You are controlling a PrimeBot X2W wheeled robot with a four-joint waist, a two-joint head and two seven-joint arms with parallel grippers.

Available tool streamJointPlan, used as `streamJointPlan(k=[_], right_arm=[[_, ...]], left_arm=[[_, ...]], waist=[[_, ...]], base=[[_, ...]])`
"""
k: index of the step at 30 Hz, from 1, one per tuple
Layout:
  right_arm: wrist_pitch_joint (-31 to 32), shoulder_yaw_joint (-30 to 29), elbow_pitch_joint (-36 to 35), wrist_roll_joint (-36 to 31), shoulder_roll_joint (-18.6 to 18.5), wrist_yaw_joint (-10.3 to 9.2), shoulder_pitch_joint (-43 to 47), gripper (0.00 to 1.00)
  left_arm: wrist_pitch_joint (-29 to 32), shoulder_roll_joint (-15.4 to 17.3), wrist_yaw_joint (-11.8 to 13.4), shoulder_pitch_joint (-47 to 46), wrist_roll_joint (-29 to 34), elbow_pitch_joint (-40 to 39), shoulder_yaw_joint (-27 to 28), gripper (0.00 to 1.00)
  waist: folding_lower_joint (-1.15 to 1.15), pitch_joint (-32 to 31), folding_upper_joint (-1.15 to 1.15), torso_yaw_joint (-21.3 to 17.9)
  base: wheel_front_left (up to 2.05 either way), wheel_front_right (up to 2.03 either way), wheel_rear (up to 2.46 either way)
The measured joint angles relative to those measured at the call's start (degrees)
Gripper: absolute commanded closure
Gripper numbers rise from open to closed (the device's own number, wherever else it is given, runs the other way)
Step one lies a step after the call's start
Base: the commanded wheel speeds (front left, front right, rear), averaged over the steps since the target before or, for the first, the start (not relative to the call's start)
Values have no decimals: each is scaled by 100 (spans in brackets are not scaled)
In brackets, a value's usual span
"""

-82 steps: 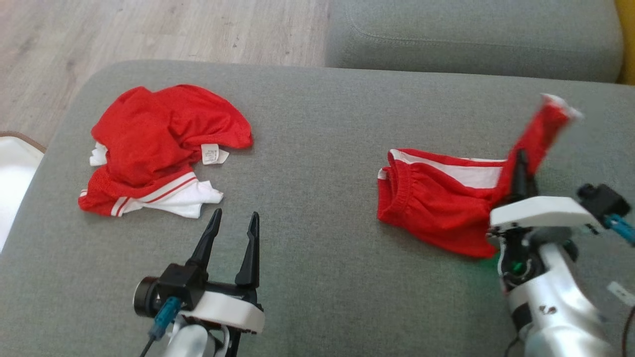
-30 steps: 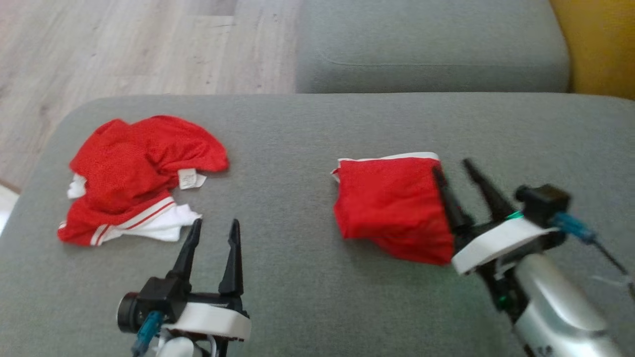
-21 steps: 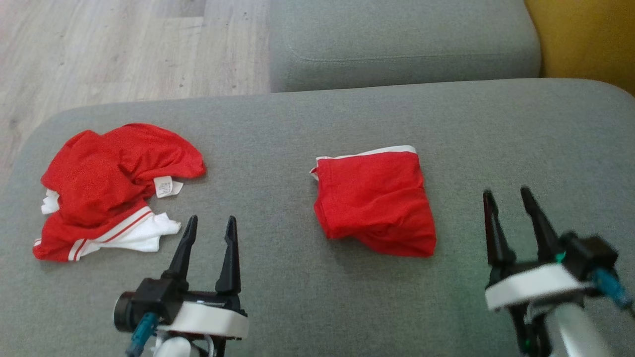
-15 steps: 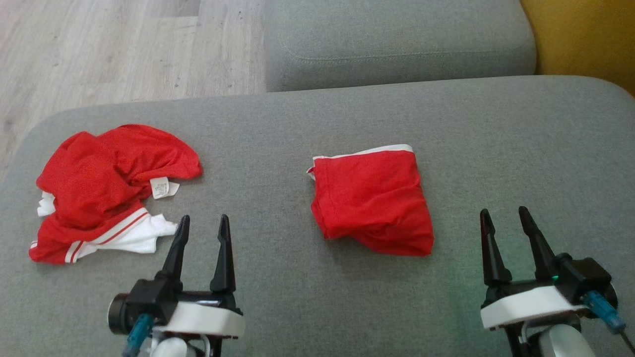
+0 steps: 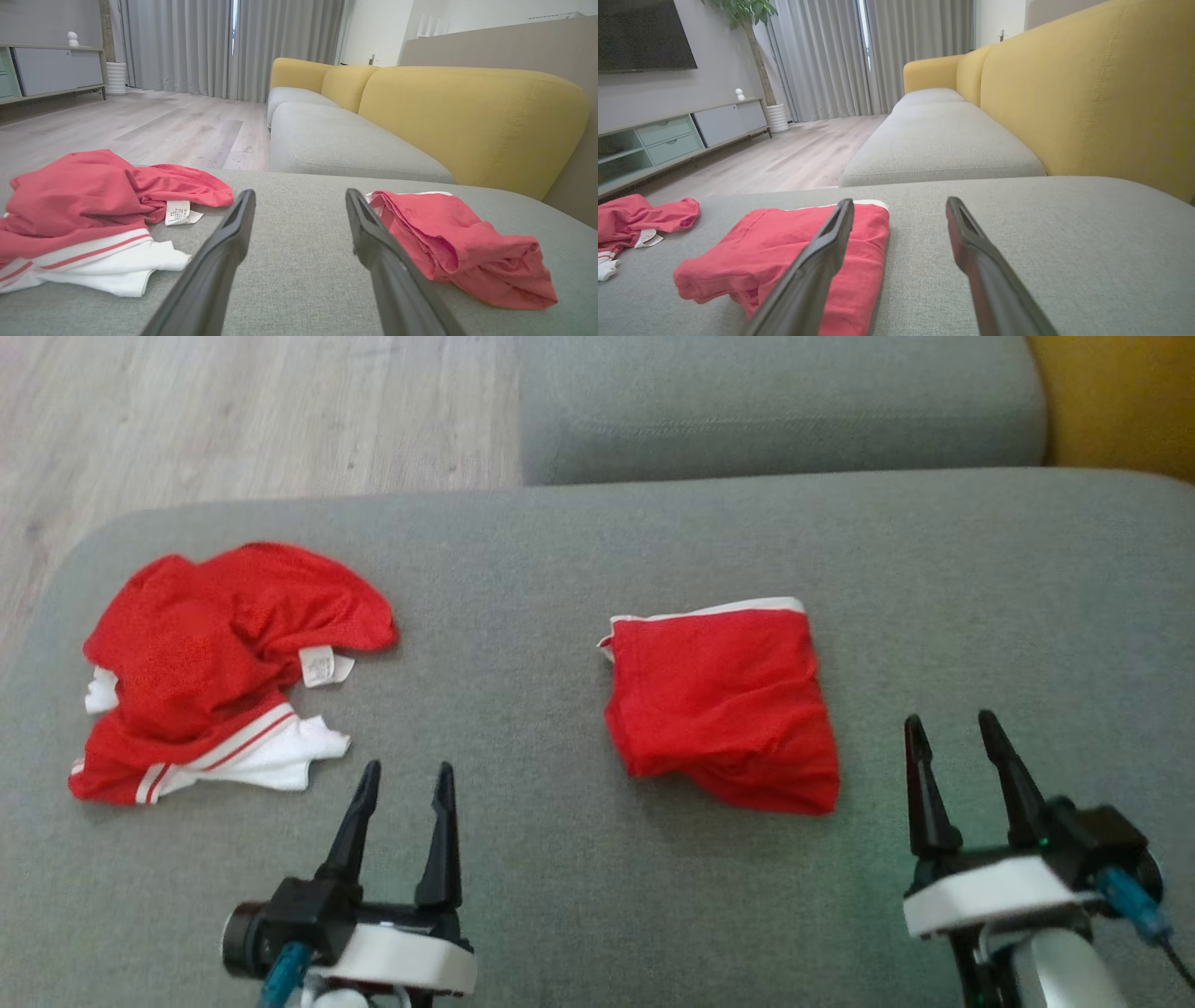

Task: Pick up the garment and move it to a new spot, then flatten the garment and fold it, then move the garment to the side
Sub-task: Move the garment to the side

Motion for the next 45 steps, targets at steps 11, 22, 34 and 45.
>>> streamJointPlan(k=[11, 22, 34, 45], right_arm=[[535, -177, 1446, 259, -1, 0, -1391, 0], [1014, 147, 2933, 960, -25, 0, -2028, 0], [471, 840, 3585, -207, -232, 0, -2542, 100], [600, 2100, 3460, -347, -1628, 0, -2960, 100]], left_arm=[[0, -3, -49, -483, -1, 23, -226, 0], [0, -8, -46, -617, -16, 99, -364, 0], [0, -10, -44, -800, -18, 91, -627, 0], [0, -10, 79, -1081, -216, -23, -1098, 0]], waist=[[1, 569, 0, 391], [1, 911, 0, 849], [1, 902, 0, 585], [0, 900, 0, 70]], base=[[0, 0, 0], [0, 0, 0], [0, 0, 0], [0, 0, 0]])
